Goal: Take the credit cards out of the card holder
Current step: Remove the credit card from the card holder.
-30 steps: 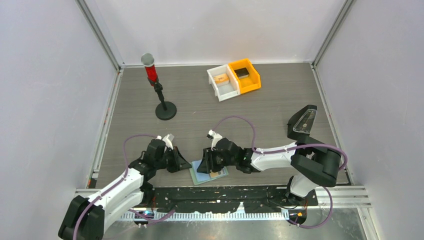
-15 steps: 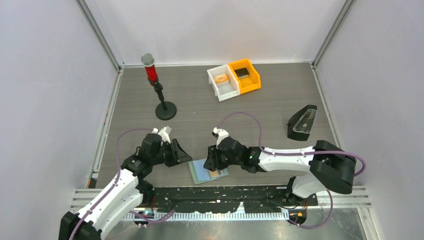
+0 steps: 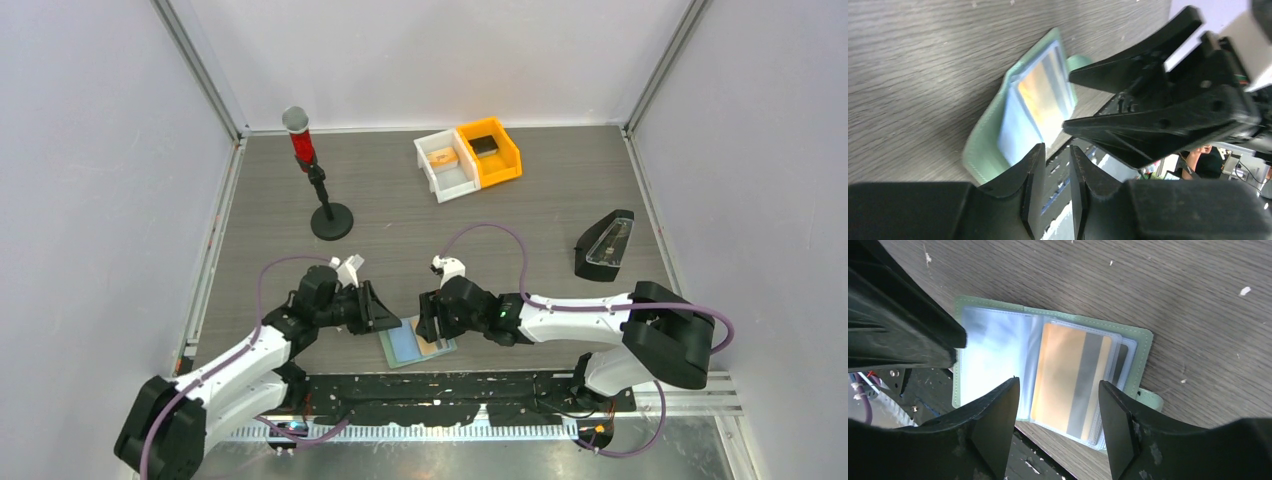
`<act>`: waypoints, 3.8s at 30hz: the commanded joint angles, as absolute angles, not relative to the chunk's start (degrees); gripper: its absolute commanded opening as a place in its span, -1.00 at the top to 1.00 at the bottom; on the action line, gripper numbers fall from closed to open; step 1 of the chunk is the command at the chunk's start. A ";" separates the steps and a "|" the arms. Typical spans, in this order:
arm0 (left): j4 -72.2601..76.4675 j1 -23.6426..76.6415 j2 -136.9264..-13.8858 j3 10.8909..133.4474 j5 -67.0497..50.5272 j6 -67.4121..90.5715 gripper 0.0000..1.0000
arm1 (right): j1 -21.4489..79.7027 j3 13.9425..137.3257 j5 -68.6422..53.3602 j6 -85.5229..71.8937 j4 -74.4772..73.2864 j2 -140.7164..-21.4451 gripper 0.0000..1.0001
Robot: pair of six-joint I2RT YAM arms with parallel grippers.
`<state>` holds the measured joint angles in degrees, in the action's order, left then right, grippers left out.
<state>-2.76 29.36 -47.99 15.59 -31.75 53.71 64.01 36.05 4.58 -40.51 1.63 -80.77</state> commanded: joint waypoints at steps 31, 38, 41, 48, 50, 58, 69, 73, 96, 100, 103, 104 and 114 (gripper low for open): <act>1.55 29.97 -57.42 10.21 -24.34 49.37 0.65 | 63.89 37.41 0.88 -41.86 6.67 -80.62 -0.07; 1.96 29.97 -56.25 10.28 -25.50 49.52 0.64 | 63.89 36.87 -3.87 -42.13 8.86 -80.00 0.01; 2.94 29.97 -55.25 9.17 -25.36 50.47 0.64 | 63.90 36.06 -5.26 -43.34 11.19 -80.43 0.03; 2.30 29.97 -53.71 8.51 -24.99 50.87 0.63 | 63.90 35.29 -5.37 -44.13 13.54 -79.59 0.13; 2.22 29.97 -53.07 8.35 -25.11 51.06 0.63 | 63.90 35.21 -5.64 -44.13 13.68 -79.07 0.14; -5.89 29.97 -44.84 9.47 -21.62 52.93 0.59 | 63.90 35.07 -7.23 -44.83 15.99 -79.56 0.16; -28.17 29.84 -28.95 16.72 -9.96 49.87 0.37 | 63.89 36.54 -9.61 -46.08 18.49 -81.82 0.13; -29.90 29.88 -28.02 17.90 -9.75 49.75 0.31 | 63.97 38.29 -12.12 -47.26 20.45 -84.59 0.13; -16.28 29.88 -35.43 12.66 -19.79 51.94 0.67 | 63.11 38.18 -10.34 -44.84 18.11 -85.84 0.14; -15.51 29.88 -37.48 11.35 -18.66 52.03 0.83 | 63.15 38.21 -9.77 -45.22 18.32 -87.47 0.18; -15.33 29.88 -38.76 9.65 -16.55 52.19 0.92 | 63.11 38.21 -9.17 -45.56 18.87 -89.05 0.23; -14.92 29.88 -39.09 9.23 -16.33 52.35 0.92 | 63.11 38.23 -9.10 -45.63 19.02 -89.63 0.24; -14.77 29.88 -41.06 8.00 -15.12 52.38 0.93 | 62.82 38.37 -8.59 -45.25 19.01 -93.53 0.32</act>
<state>-16.19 29.67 -40.36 8.78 -17.08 52.60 63.13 37.04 -9.96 -45.65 17.56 -92.66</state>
